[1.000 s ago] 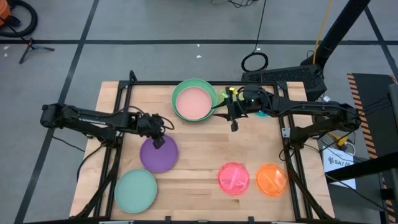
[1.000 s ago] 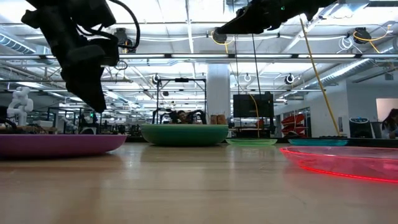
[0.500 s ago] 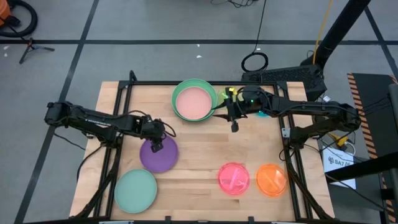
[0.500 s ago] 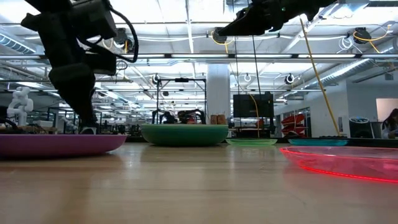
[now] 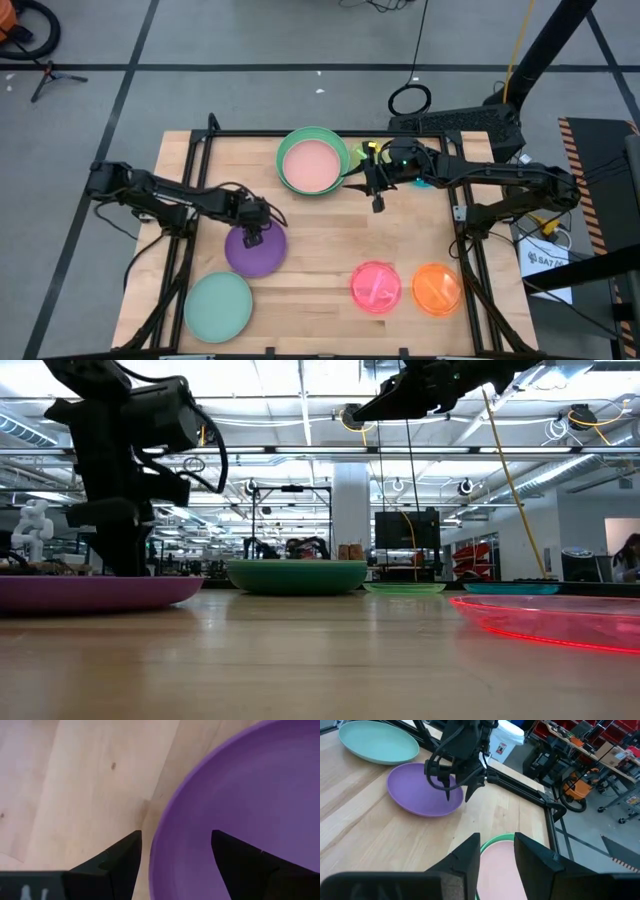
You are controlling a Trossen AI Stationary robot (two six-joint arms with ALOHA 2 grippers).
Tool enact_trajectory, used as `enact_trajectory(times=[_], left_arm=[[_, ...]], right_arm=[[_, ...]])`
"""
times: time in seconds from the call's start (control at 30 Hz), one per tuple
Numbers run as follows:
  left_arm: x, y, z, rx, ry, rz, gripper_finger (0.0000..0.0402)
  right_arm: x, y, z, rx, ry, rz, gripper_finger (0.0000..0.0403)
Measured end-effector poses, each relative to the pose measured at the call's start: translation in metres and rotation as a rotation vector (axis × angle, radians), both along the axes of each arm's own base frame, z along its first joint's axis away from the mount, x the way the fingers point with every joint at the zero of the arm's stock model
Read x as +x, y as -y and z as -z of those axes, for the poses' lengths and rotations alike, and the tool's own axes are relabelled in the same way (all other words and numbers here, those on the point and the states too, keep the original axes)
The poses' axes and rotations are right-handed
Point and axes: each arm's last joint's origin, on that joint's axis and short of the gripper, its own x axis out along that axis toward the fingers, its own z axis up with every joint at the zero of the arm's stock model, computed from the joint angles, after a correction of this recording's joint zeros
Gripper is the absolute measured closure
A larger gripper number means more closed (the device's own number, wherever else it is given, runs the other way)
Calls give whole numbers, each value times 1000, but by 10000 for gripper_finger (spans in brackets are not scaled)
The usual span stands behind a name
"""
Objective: Stack plastic plates
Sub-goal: Stack the purple plate on top of the light pink plate
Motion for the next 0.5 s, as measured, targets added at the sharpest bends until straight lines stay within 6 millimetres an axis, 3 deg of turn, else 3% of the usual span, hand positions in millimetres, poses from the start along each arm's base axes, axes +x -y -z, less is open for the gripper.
enact_trajectory(times=[0.3,0.5], left_arm=[[4,-3,8,4,-21,3,165],[4,-3,8,9,-26,8,247]], right_arm=[[0,0,1,13,-11,4,291],[-2,0,3,45,-42,15,291]])
